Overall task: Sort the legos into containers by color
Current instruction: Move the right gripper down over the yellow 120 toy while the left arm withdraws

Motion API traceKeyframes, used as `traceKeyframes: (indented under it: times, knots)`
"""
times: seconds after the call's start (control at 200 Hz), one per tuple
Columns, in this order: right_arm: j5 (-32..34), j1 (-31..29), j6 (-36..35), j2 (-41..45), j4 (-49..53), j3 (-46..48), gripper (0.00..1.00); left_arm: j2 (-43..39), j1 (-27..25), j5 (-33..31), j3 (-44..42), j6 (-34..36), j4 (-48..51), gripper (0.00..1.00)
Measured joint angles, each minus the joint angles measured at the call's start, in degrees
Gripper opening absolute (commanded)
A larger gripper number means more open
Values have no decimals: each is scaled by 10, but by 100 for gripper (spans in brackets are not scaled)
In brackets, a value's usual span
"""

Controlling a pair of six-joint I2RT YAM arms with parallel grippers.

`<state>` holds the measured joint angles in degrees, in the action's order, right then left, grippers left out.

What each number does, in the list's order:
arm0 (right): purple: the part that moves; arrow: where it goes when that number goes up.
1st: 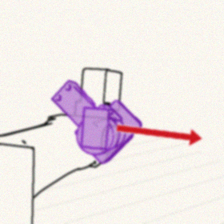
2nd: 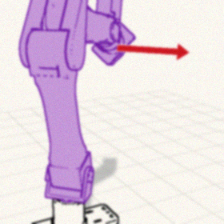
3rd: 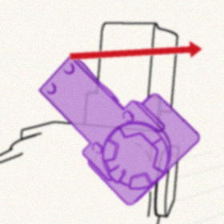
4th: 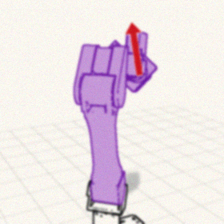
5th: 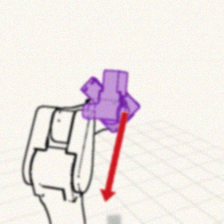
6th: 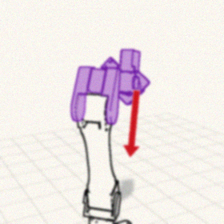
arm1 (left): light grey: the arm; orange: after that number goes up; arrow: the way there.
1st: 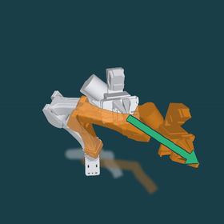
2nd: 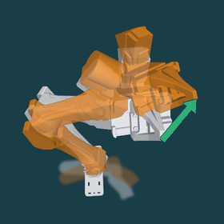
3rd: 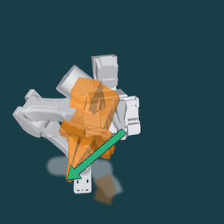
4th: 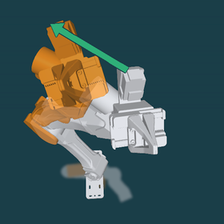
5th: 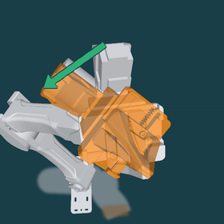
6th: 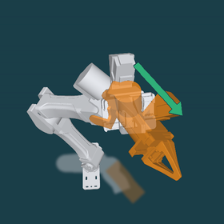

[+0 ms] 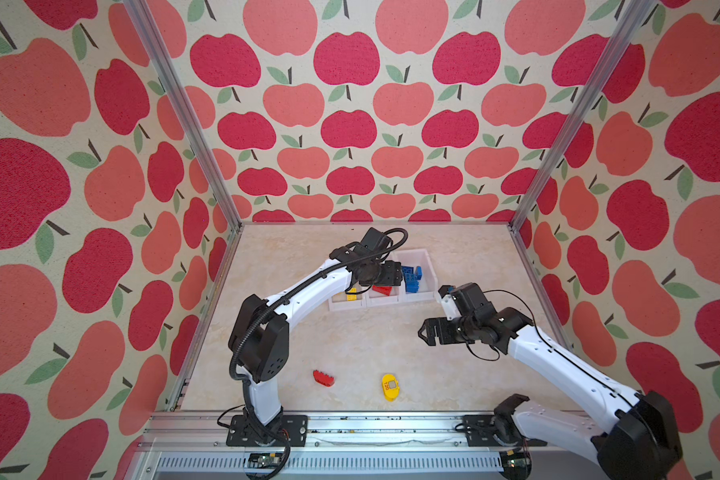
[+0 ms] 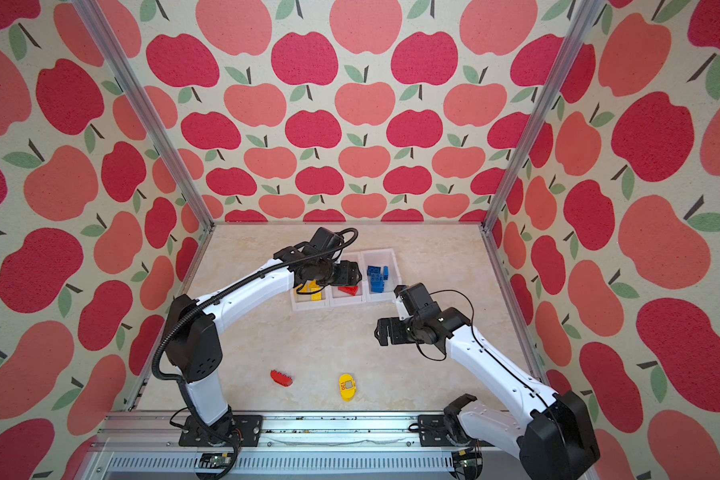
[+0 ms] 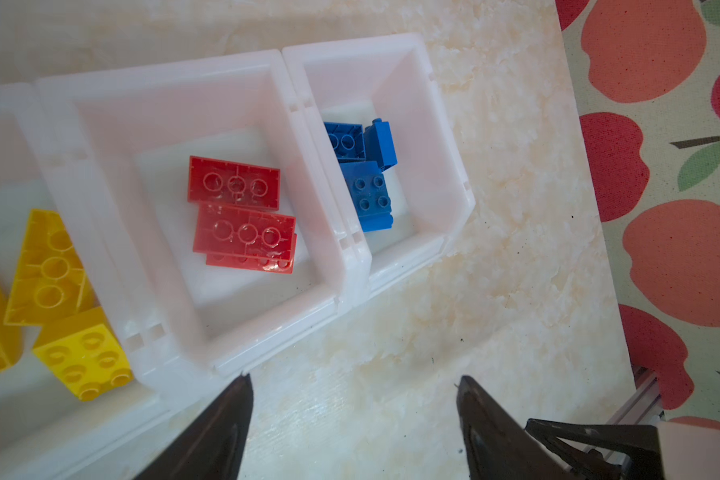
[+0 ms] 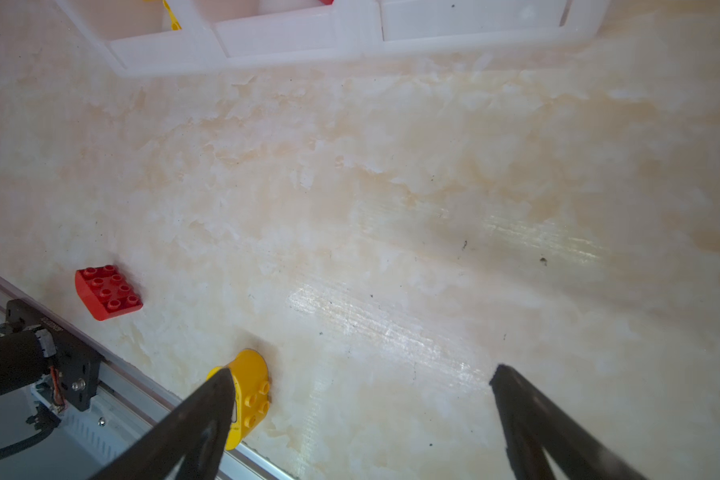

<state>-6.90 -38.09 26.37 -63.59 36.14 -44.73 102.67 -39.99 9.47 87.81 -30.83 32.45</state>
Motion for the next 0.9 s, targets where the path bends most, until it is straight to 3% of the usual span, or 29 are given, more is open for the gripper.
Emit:
traceKeyframes:
  times: [0.335, 0.64, 0.9]
  knots:
    - [61, -152, 66, -39, -21, 4, 99, -124, 13, -15, -154, -19, -20, 82]
    - [97, -263, 94, -135, -16, -41, 97, -209, 42, -15, -242, -28, -21, 83]
    - [116, -335, 106, -216, 4, -100, 89, -273, 59, -16, -303, -36, -17, 84]
